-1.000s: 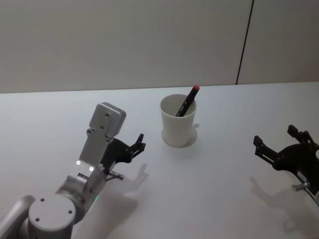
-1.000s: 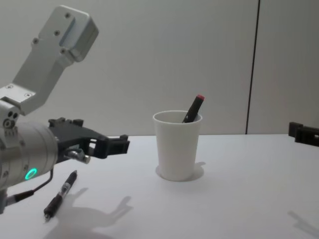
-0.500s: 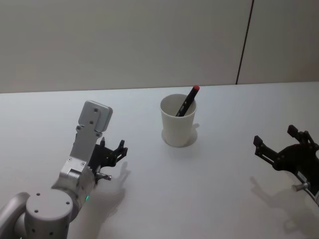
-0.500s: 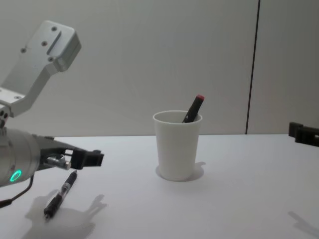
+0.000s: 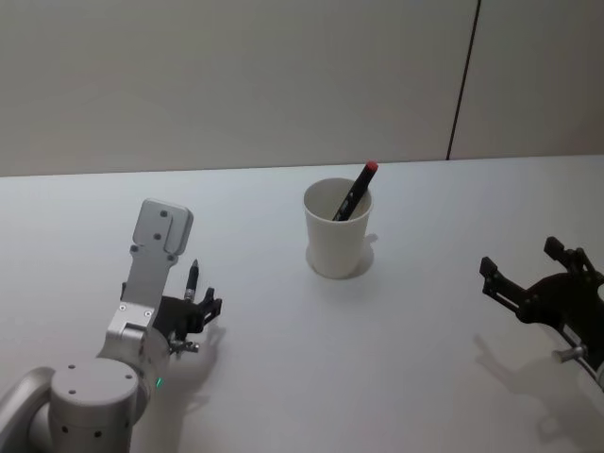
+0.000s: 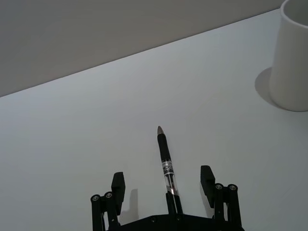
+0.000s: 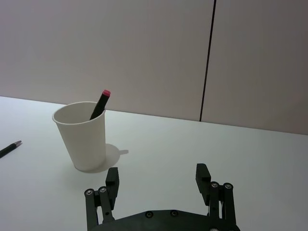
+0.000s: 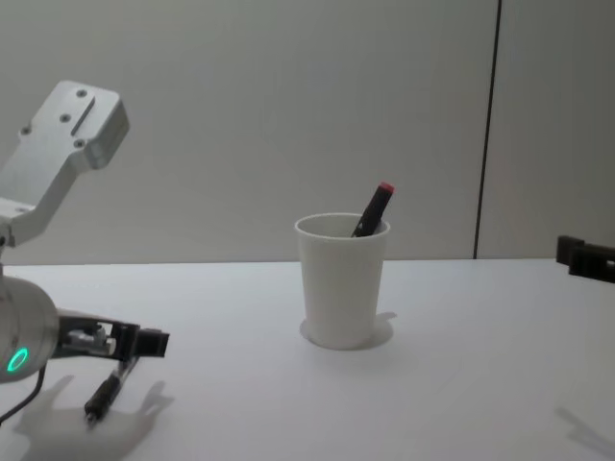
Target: Place the pen into the pen holder.
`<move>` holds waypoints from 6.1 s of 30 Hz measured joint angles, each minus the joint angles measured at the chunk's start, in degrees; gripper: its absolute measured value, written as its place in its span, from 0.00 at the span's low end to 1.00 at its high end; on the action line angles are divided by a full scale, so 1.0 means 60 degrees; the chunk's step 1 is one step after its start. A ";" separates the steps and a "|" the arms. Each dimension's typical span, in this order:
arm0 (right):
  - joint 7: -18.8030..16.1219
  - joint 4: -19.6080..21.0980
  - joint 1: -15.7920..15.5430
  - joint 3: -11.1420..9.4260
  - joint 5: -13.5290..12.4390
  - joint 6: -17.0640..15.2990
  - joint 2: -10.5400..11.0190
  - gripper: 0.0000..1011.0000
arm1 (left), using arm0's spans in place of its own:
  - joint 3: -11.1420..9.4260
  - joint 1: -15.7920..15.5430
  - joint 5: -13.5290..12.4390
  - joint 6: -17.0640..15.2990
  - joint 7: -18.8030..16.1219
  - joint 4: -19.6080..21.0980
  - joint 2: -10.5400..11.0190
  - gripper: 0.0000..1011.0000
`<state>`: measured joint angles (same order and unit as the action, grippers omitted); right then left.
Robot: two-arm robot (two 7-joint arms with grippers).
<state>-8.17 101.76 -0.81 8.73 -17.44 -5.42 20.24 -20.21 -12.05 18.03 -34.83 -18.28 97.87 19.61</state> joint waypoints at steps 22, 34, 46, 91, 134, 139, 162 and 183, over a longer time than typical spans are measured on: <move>0.0000 -0.0001 0.0000 0.0000 0.0000 0.0000 0.0000 0.99 | 0.0330 -0.0099 0.0879 -0.0264 -0.0480 -0.0550 -0.0536 0.99; -0.0001 -0.0001 0.0000 0.0000 0.0001 0.0000 0.0000 0.99 | 0.0461 -0.0157 0.1033 -0.0337 -0.0511 -0.0779 -0.0692 0.92; -0.0001 -0.0001 0.0000 0.0001 0.0000 0.0000 0.0000 0.99 | 0.0584 -0.0125 0.1122 -0.0356 -0.0603 -0.0852 -0.0788 0.64; 0.0000 -0.0001 0.0000 0.0001 0.0001 0.0000 0.0000 0.99 | 0.0913 0.0341 0.0995 -0.0154 -0.0495 -0.0410 -0.0928 0.17; 0.0000 -0.0001 0.0000 0.0001 0.0001 0.0000 0.0000 0.99 | 0.1204 0.0423 -0.0518 0.3900 0.3817 -0.0402 -0.0070 0.17; -0.0001 -0.0001 0.0000 0.0001 0.0001 0.0000 0.0000 0.99 | 0.1256 0.0327 -0.0523 0.4356 0.4571 -0.0512 0.0040 0.17; -0.0001 -0.0001 0.0000 0.0000 0.0001 0.0000 0.0000 0.99 | 0.1337 -0.0505 -0.0333 0.5795 0.8547 -0.1341 0.0370 0.17; -0.0001 -0.0001 0.0000 0.0001 0.0001 0.0000 0.0000 0.99 | 0.1005 -0.1204 -0.0287 0.6404 1.1306 -0.2087 0.0261 0.17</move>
<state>-8.18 101.75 -0.81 8.73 -17.43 -5.42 20.24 -14.18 -19.28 16.31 3.60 49.56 85.35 21.18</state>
